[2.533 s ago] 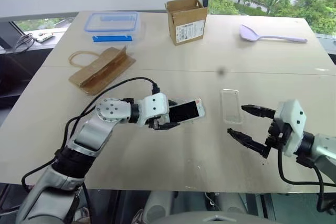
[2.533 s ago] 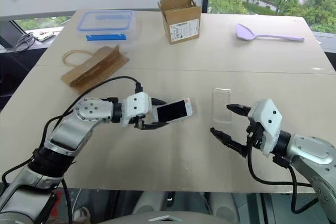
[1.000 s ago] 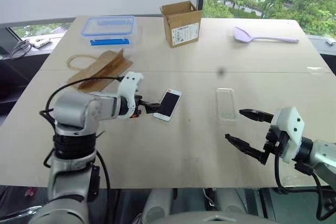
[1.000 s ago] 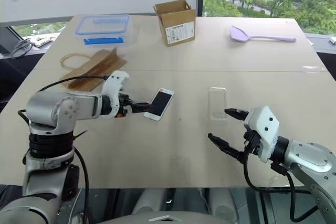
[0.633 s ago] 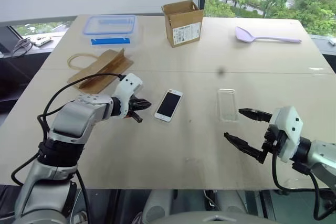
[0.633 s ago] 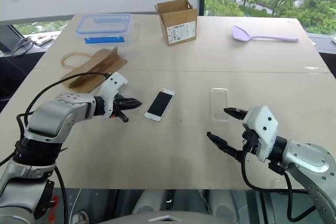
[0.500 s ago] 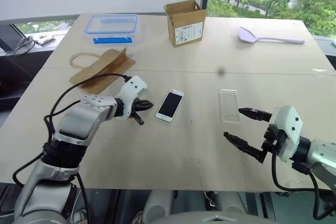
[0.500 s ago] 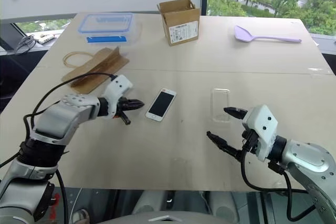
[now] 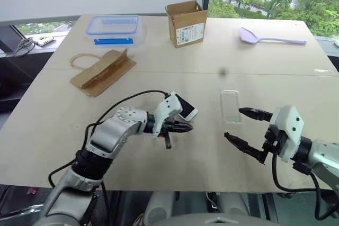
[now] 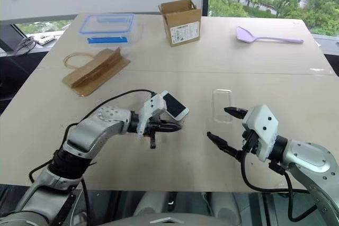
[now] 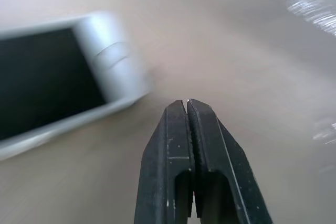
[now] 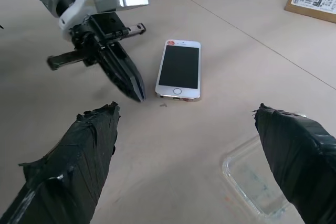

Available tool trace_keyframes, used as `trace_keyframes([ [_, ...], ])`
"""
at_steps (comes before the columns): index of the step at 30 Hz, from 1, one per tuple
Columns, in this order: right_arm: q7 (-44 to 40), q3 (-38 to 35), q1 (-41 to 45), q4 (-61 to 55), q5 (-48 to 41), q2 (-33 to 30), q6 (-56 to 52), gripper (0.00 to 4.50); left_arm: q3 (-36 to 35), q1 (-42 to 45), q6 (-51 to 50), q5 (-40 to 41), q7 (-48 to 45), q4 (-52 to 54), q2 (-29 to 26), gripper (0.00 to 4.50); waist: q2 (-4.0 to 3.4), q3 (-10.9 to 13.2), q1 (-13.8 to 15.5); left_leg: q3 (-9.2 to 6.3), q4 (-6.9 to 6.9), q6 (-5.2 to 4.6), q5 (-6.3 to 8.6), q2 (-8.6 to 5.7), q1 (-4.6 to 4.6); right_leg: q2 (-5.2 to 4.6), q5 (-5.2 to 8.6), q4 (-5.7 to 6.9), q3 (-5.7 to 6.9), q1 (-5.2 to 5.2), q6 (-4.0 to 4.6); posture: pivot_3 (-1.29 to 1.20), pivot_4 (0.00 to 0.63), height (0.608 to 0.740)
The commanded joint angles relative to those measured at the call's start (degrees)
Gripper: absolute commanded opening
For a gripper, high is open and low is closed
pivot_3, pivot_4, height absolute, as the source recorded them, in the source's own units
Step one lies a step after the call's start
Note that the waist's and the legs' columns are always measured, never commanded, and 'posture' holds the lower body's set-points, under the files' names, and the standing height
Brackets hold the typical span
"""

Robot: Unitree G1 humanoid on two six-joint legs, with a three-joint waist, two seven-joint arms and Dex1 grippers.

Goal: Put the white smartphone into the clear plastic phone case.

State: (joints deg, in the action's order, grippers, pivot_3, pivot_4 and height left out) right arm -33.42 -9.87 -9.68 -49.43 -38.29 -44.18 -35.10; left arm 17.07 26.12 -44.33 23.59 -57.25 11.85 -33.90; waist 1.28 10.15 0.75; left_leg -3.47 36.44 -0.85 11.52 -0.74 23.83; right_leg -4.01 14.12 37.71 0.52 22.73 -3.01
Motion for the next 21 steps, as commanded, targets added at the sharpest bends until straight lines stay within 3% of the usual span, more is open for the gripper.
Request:
trace_keyframes([
  [1, 0.09, -1.75, -0.43, -3.06, -0.64, -0.54, 0.04, 4.50, -5.94, 3.91, 1.24, 0.51, 2.65, -3.01, 0.81, 0.06, 0.00, 0.00, -0.01, -0.01, 0.01, 0.00, 0.00, 0.00, -0.01, 0.01, 0.00, 0.01, 0.01, 0.00, 0.00, 0.00, 0.150, 0.740],
  [5, 0.47, -1.96, -1.09, -3.62, -0.59, -0.29, -0.03, 4.50, -10.65, 10.09, 3.62, -2.97, 9.94, -13.58, 2.88, 0.06, 0.01, 0.00, -0.07, -0.02, 0.07, 0.00, 0.00, -0.01, -0.02, 0.06, -0.03, 0.05, 0.06, -0.01, -0.06, 0.00, 0.150, 0.740],
  [8, 1.22, -0.83, -0.74, -3.95, -0.08, 0.16, -0.23, 4.50, -9.63, 16.34, 10.12, -11.01, 16.27, -27.57, 2.74, 0.06, 0.01, 0.00, 0.01, 0.02, 0.07, 0.00, 0.00, -0.09, 0.00, 0.03, -0.13, 0.03, 0.04, -0.02, -0.26, 0.00, 0.150, 0.740],
  [12, 1.49, -0.63, -0.29, -3.86, -0.08, 0.16, -0.31, 4.50, -6.59, 19.76, 15.23, -15.86, 14.87, -36.69, 2.63, 0.06, 0.02, 0.01, -0.08, 0.08, 0.07, 0.00, 0.00, -0.15, 0.02, 0.04, -0.16, 0.02, 0.03, 0.00, -0.30, 0.00, 0.150, 0.740],
  [17, 1.99, -1.12, -0.57, -4.10, -0.10, 0.10, -0.47, 4.50, -3.38, 16.87, 14.66, -17.09, 7.40, -33.81, 1.26, 0.06, 0.04, 0.02, -0.05, 0.06, 0.05, 0.00, 0.00, -0.09, 0.08, 0.01, -0.16, -0.01, 0.04, 0.00, -0.29, 0.00, 0.150, 0.740],
  [21, 2.83, -0.75, -1.06, -4.77, -0.23, 0.45, -0.83, 4.50, -3.32, 11.60, 9.99, -13.49, 1.20, -22.60, -0.95, 0.06, 0.03, 0.02, -0.11, 0.01, 0.02, 0.01, 0.00, -0.05, 0.04, -0.02, -0.23, -0.02, -0.03, 0.00, -0.16, 0.00, 0.150, 0.740],
])
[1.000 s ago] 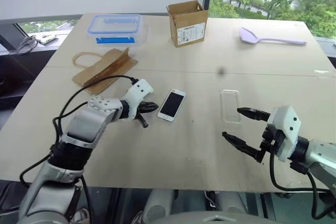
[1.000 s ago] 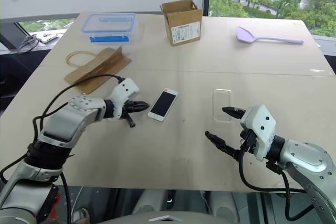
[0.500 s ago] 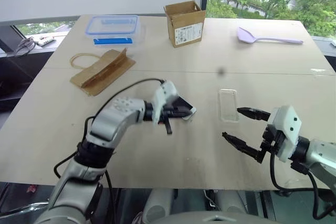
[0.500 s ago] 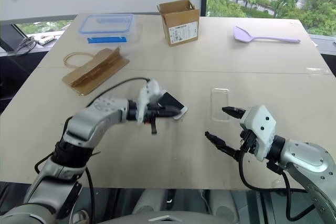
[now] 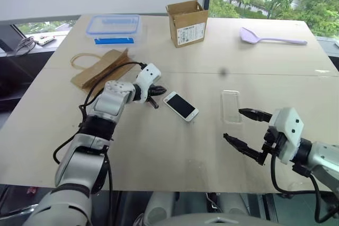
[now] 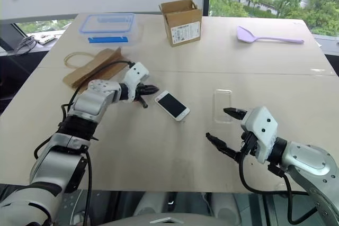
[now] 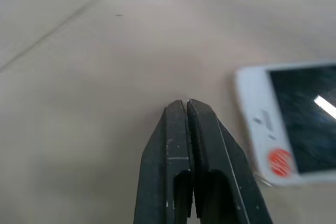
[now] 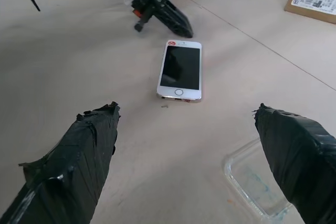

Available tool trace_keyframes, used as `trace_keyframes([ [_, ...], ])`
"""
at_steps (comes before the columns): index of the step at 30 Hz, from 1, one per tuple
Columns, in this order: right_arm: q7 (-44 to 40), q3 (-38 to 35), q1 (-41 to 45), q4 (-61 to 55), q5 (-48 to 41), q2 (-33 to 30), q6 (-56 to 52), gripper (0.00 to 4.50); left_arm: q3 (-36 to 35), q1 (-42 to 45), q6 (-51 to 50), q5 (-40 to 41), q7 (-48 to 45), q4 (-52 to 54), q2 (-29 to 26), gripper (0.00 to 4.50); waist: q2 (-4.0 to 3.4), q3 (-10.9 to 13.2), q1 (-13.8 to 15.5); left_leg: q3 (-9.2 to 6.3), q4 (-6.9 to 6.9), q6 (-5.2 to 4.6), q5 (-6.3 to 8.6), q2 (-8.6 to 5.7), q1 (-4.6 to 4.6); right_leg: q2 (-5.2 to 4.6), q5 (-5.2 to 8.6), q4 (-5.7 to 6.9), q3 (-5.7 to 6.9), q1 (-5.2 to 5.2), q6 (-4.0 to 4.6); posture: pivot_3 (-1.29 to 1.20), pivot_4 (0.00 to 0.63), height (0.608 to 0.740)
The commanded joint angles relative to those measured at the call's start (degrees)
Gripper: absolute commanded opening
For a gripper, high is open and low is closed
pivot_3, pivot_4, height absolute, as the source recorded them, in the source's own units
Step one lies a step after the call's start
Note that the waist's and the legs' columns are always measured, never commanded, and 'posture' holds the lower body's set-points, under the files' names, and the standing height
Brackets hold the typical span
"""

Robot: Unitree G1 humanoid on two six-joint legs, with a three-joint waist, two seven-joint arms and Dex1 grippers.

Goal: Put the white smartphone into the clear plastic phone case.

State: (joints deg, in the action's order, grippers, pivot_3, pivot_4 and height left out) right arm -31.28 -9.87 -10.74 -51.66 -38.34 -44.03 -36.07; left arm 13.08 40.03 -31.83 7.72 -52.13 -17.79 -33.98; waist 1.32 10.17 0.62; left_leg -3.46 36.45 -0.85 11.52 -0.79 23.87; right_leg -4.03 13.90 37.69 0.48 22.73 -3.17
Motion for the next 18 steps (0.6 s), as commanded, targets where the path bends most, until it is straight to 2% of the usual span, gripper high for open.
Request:
trace_keyframes([
  [1, 0.90, -0.44, 0.05, -2.52, -0.09, 0.38, 0.12, 4.50, 0.56, -3.49, -3.91, 3.13, -4.54, 9.56, -1.02, 0.06, 0.00, 0.00, 0.04, -0.01, 0.00, 0.00, 0.00, 0.00, 0.00, 0.00, -0.01, 0.00, 0.00, 0.00, 0.02, 0.00, 0.150, 0.740],
  [7, 2.68, 3.37, 2.62, -1.17, 1.98, 1.02, -0.60, 4.50, -0.49, -5.82, -9.64, 5.07, -3.36, 16.90, 0.47, 0.06, 0.00, 0.00, 0.18, -0.07, 0.03, 0.00, 0.00, 0.01, -0.01, 0.00, 0.08, 0.03, 0.03, -0.01, -0.11, 0.00, 0.150, 0.740],
  [9, 3.70, 8.13, 4.91, 0.40, 5.32, 1.17, -1.50, 4.50, -1.54, -5.62, -10.16, 4.87, -1.84, 16.48, 1.02, 0.06, 0.00, 0.00, 0.12, -0.06, 0.04, 0.00, 0.00, 0.01, -0.03, 0.00, 0.09, 0.03, 0.03, -0.01, -0.13, 0.00, 0.150, 0.740],
  [11, 3.90, 11.48, 8.31, 3.62, 3.70, 2.46, -5.56, 4.50, -2.37, -5.98, -9.65, 4.50, -0.69, 16.50, 1.06, 0.06, 0.00, 0.00, -0.14, -0.04, 0.04, 0.00, 0.00, 0.01, -0.05, 0.01, 0.09, 0.03, 0.02, -0.01, -0.14, 0.00, 0.150, 0.740],
  [15, 2.21, 19.83, 18.40, 10.13, 7.66, 4.55, -7.76, 4.50, -8.57, -10.91, -3.37, 7.66, 1.03, 21.19, 2.61, 0.06, -0.03, 0.02, -1.27, -0.02, 0.03, 0.00, 0.00, 0.02, -0.05, 0.01, 0.05, 0.07, 0.00, 0.03, -0.07, 0.00, 0.150, 0.740],
  [17, 1.91, 21.41, 21.31, 13.14, 9.05, 5.36, -8.06, 4.50, -10.09, -13.06, -3.01, 8.85, 0.83, 23.40, 2.40, 0.06, -0.02, 0.03, -1.24, -0.03, 0.00, 0.00, 0.00, 0.02, -0.02, -0.02, -0.03, 0.05, -0.01, 0.06, 0.06, 0.00, 0.150, 0.740],
  [18, 1.76, 22.96, 23.61, 15.87, 10.56, 5.94, -8.16, 4.50, -11.88, -14.83, -3.26, 10.44, 0.10, 25.44, 1.68, 0.30, -0.02, 0.03, -1.24, -0.05, -0.01, 0.00, 0.00, 0.02, -0.01, -0.01, -0.03, 0.02, 0.00, 0.06, 0.07, 0.00, 0.150, 0.740],
])
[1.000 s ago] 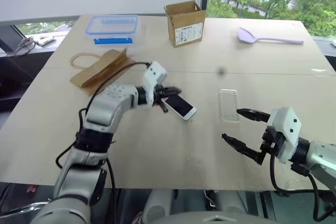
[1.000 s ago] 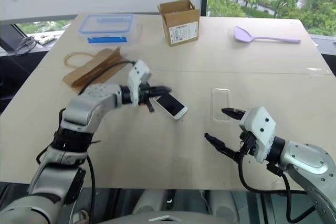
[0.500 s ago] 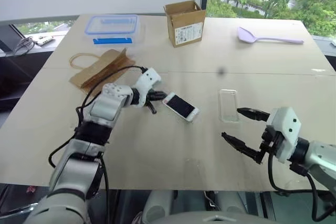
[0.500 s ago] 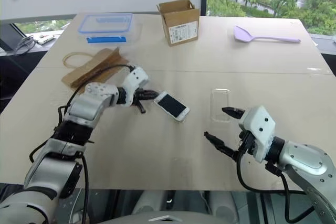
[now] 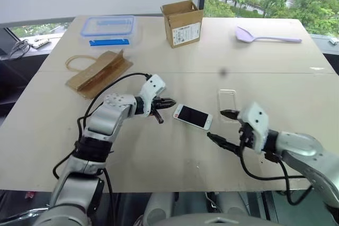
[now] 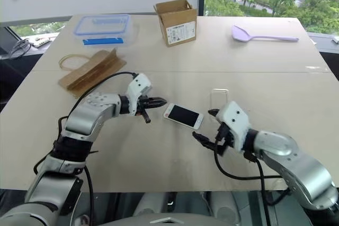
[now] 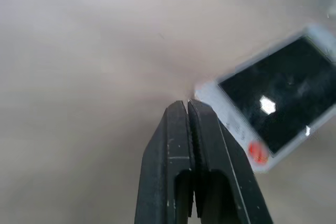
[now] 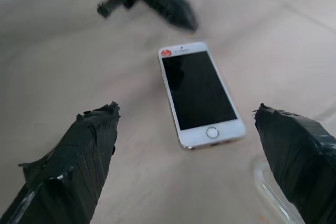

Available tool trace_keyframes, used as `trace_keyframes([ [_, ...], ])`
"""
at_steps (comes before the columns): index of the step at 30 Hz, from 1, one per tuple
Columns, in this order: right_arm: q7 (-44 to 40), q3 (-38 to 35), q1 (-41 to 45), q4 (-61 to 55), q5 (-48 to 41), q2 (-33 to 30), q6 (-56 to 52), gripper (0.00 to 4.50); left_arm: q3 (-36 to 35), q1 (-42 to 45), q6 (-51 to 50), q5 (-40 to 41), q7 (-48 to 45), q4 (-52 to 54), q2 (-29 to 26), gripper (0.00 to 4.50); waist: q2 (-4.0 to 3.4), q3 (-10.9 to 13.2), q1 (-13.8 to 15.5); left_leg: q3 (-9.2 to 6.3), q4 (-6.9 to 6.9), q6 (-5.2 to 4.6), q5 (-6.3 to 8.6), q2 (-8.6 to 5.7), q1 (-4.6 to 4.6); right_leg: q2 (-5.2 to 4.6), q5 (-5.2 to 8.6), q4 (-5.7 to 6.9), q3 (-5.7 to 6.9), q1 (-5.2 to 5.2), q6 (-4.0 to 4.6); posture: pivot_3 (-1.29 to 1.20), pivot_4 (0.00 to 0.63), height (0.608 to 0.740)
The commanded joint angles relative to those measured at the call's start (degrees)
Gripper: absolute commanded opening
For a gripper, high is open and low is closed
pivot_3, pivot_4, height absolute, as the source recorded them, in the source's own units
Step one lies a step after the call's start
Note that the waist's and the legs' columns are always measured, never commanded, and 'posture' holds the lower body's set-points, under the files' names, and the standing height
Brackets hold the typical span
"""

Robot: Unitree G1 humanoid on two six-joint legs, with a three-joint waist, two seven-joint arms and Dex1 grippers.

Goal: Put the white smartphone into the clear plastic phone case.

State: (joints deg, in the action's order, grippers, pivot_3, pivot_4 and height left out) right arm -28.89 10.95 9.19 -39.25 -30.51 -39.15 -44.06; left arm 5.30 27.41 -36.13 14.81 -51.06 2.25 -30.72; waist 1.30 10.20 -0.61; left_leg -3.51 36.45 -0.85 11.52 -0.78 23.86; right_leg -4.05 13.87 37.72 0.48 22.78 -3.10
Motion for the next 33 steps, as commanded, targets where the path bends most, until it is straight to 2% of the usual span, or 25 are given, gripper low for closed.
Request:
trace_keyframes([
  [1, -0.56, 3.65, 5.72, 6.14, 4.53, 1.62, -0.08, 4.50, -5.79, -3.82, -0.32, 5.58, -1.99, 7.42, -2.41, 0.59, -0.01, 0.01, -0.14, 0.00, -0.01, 0.00, 0.00, 0.00, 0.01, 0.00, 0.00, -0.01, 0.00, 0.00, 0.00, 0.00, 0.150, 0.740],
  [2, -0.46, 5.23, 7.74, 8.85, 6.05, 2.59, -0.21, 4.50, -7.38, -5.68, -0.54, 7.20, -3.12, 9.21, -3.72, 0.83, -0.01, 0.02, -0.29, 0.03, -0.02, 0.00, 0.00, 0.00, 0.00, 0.01, 0.00, -0.01, -0.01, 0.01, 0.00, 0.00, 0.150, 0.740],
  [3, -0.99, 6.53, 8.95, 10.83, 7.07, 3.15, -0.19, 4.50, -9.06, -7.49, -0.22, 8.86, -4.25, 11.09, -4.81, 1.24, -0.01, 0.02, -0.54, 0.05, -0.02, 0.00, 0.00, 0.00, -0.01, 0.01, -0.01, 0.00, -0.03, 0.03, 0.01, 0.00, 0.150, 0.740],
  [9, -6.83, 8.44, 11.51, 16.97, 8.82, 4.76, 1.74, 4.50, -15.34, -15.82, -1.00, 15.70, -8.33, 18.43, -11.19, 4.18, -0.07, 0.06, 0.23, -0.01, -0.06, 0.00, 0.00, -0.02, 0.00, -0.01, 0.00, 0.00, 0.00, 0.04, 0.03, 0.00, 0.150, 0.740],
  [10, -7.66, 8.82, 12.37, 17.88, 8.91, 5.35, 1.77, 4.50, -16.52, -17.47, -0.08, 15.72, -9.45, 18.62, -12.71, 4.39, -0.06, 0.05, 0.03, 0.02, -0.04, 0.00, 0.00, -0.03, 0.00, -0.01, 0.00, -0.01, -0.02, 0.04, 0.03, 0.00, 0.150, 0.740],
  [13, -9.82, 10.37, 14.29, 20.78, 10.80, 6.36, 3.15, 4.50, -18.86, -21.37, 1.96, 16.52, -12.10, 19.67, -16.03, 4.39, -0.09, 0.07, -0.51, 0.14, -0.05, 0.00, 0.00, 0.02, -0.08, 0.02, 0.09, 0.00, -0.12, 0.05, 0.20, 0.00, 0.150, 0.740],
  [20, -13.93, 11.87, 17.54, 32.06, 15.81, 8.98, 10.09, 4.50, -19.96, -24.36, 1.68, 18.97, -10.34, 24.12, -16.06, 4.39, -0.07, 0.05, -0.10, 0.10, -0.06, 0.00, 0.00, 0.02, -0.06, 0.00, 0.11, 0.01, -0.08, 0.05, 0.25, 0.00, 0.150, 0.740],
  [25, -17.02, 14.54, 20.17, 39.98, 20.00, 11.47, 14.03, 4.50, -17.95, -23.46, 2.20, 18.59, -9.33, 23.95, -15.87, 4.39, -0.07, 0.05, -0.53, 0.12, -0.06, 0.01, 0.00, 0.08, -0.16, 0.09, 0.11, 0.10, -0.09, 0.05, 0.25, 0.00, 0.150, 0.740],
  [27, -19.08, 15.74, 20.11, 41.55, 21.44, 11.30, 15.77, 3.57, -17.02, -22.49, 2.77, 18.07, -9.22, 23.14, -15.74, 4.50, -0.07, 0.04, -0.58, 0.14, -0.06, 0.01, 0.00, 0.10, -0.22, 0.14, 0.10, 0.13, -0.12, 0.03, 0.26, 0.00, 0.150, 0.740],
  [29, -20.55, 15.53, 19.23, 40.91, 22.06, 10.80, 17.37, 2.96, -16.33, -21.79, 3.32, 17.76, -9.09, 22.29, -15.72, 4.50, -0.07, 0.01, -0.48, 0.13, -0.06, 0.01, 0.00, 0.11, -0.26, 0.14, 0.10, 0.14, -0.11, -0.01, 0.27, 0.00, 0.150, 0.740],
  [33, -22.51, 12.57, 16.32, 36.18, 21.14, 8.57, 18.66, 2.95, -14.38, -19.46, 3.72, 17.05, -7.45, 20.37, -14.69, 4.50, -0.08, 0.02, 0.02, 0.11, -0.06, 0.01, 0.00, 0.09, -0.23, 0.14, 0.08, 0.12, -0.11, -0.02, 0.24, 0.00, 0.150, 0.740],
])
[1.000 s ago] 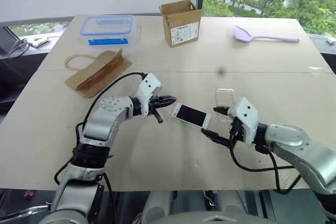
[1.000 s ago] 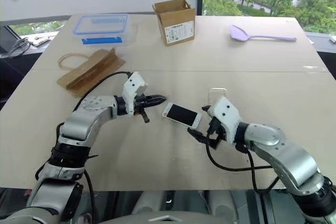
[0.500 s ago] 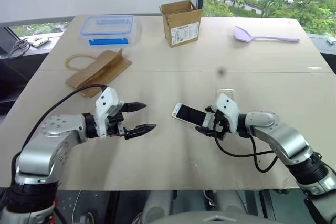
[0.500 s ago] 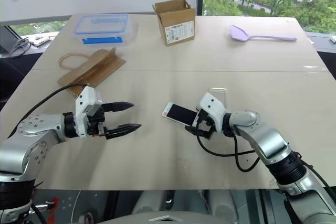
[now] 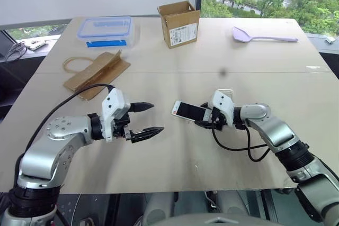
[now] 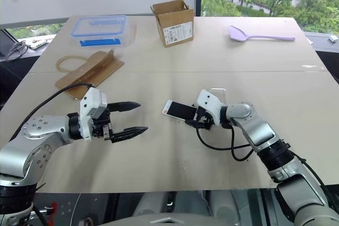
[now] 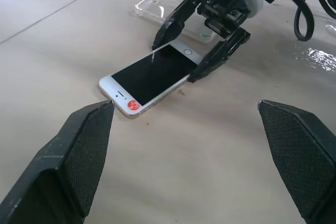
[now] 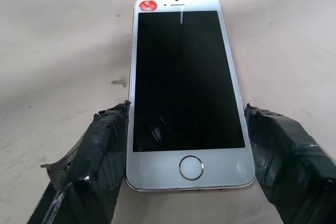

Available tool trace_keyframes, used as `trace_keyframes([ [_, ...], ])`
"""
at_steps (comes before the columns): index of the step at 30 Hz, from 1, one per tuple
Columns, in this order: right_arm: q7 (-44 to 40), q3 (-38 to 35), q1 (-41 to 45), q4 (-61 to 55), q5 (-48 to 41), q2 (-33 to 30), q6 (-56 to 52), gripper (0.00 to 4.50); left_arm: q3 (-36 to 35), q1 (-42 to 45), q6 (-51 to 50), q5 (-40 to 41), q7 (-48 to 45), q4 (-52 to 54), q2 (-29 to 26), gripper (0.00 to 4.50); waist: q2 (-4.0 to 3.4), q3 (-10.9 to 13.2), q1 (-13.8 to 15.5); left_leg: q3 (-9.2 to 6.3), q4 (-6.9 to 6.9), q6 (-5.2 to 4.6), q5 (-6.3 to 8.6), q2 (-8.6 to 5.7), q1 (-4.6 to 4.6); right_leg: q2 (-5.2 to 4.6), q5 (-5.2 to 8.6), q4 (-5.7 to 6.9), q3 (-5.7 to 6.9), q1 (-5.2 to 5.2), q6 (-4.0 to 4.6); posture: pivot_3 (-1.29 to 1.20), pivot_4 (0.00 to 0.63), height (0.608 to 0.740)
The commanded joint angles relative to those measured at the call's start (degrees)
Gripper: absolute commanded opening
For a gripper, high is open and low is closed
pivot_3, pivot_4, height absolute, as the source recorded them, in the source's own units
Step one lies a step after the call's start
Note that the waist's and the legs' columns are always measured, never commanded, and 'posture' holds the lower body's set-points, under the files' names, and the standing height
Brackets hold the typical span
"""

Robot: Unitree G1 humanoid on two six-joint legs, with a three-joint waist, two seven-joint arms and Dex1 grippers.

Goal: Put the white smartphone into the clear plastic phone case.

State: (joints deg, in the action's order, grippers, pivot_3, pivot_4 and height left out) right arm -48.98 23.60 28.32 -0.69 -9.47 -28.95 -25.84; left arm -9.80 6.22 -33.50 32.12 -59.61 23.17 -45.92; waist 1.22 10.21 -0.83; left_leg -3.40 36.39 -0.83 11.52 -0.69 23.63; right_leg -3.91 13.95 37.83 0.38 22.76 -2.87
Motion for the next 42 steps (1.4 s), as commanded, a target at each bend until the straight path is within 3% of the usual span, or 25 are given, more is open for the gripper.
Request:
trace_keyframes([
  [1, -3.01, -2.51, -4.53, -5.25, -1.83, -2.41, 1.05, 2.95, 1.69, 2.90, 1.07, -0.50, 1.55, -1.32, 1.27, 4.50, 0.00, 0.00, 0.29, -0.05, 0.00, 0.00, 0.00, -0.03, 0.05, -0.02, -0.09, -0.02, 0.05, 0.00, -0.16, 0.00, 0.150, 0.740],
  [9, 2.38, -27.75, -23.72, -32.18, -18.52, -7.89, -11.34, 2.95, 11.16, 10.44, 3.51, -2.66, -1.38, -7.67, 5.83, 4.50, -0.16, 0.15, 1.73, -0.03, -0.03, 0.00, 0.01, -0.13, 0.25, -0.13, -0.10, -0.19, 0.04, 0.05, -0.23, 0.00, 0.150, 0.740],
  [14, 8.41, -43.11, -37.89, -42.03, -22.30, -9.08, -17.00, 2.95, 16.48, 16.26, 6.61, -5.44, -3.79, -13.67, 9.35, 4.50, -0.16, 0.14, 1.70, -0.04, -0.03, 0.01, 0.01, -0.06, 0.20, -0.07, 0.12, -0.13, 0.15, 0.01, -0.22, 0.00, 0.150, 0.740],
  [17, 13.43, -47.17, -43.28, -41.39, -17.62, -9.49, -18.05, 2.95, 18.85, 19.42, 8.97, -7.59, -5.00, -17.78, 11.24, 4.50, -0.16, 0.13, 1.50, 0.04, 0.02, 0.00, 0.00, -0.07, 0.17, -0.09, 0.13, -0.11, 0.04, 0.01, -0.21, 0.00, 0.150, 0.740],
  [22, 21.77, -45.21, -41.40, -35.49, -11.64, -8.11, -19.12, 2.95, 20.35, 21.45, 10.91, -9.25, -6.57, -20.83, 12.65, 4.50, -0.16, 0.13, 0.92, 0.09, 0.03, 0.00, 0.00, -0.05, 0.14, -0.08, 0.16, -0.10, 0.00, 0.03, -0.23, 0.00, 0.150, 0.740],
  [27, 26.48, -32.61, -31.02, -25.68, -2.77, -7.54, -16.26, 2.95, 20.06, 21.83, 11.53, -10.18, -6.66, -21.65, 12.91, 4.50, -0.20, 0.15, 0.10, 0.12, 0.03, -0.01, 0.00, -0.06, 0.13, -0.08, 0.15, -0.09, -0.03, 0.04, -0.22, 0.00, 0.150, 0.740],
  [33, 25.75, -27.09, -25.72, -21.25, 1.00, -7.82, -14.36, 2.94, 18.48, 19.96, 11.15, -10.36, -5.26, -19.85, 11.94, 4.50, -0.18, 0.15, -0.14, 0.07, 0.01, -0.01, 0.00, -0.08, 0.16, -0.04, -0.02, -0.08, -0.01, 0.05, -0.33, 0.00, 0.150, 0.740],
  [42, 20.80, -24.57, -24.93, -20.36, 1.69, -8.15, -10.97, 2.93, 16.79, 16.74, 10.24, -9.89, -3.52, -16.49, 10.48, 4.50, -0.15, 0.13, -0.35, 0.09, 0.03, -0.01, 0.00, 0.03, 0.06, 0.02, 0.03, -0.02, -0.05, 0.03, -0.45, 0.00, 0.150, 0.740],
])
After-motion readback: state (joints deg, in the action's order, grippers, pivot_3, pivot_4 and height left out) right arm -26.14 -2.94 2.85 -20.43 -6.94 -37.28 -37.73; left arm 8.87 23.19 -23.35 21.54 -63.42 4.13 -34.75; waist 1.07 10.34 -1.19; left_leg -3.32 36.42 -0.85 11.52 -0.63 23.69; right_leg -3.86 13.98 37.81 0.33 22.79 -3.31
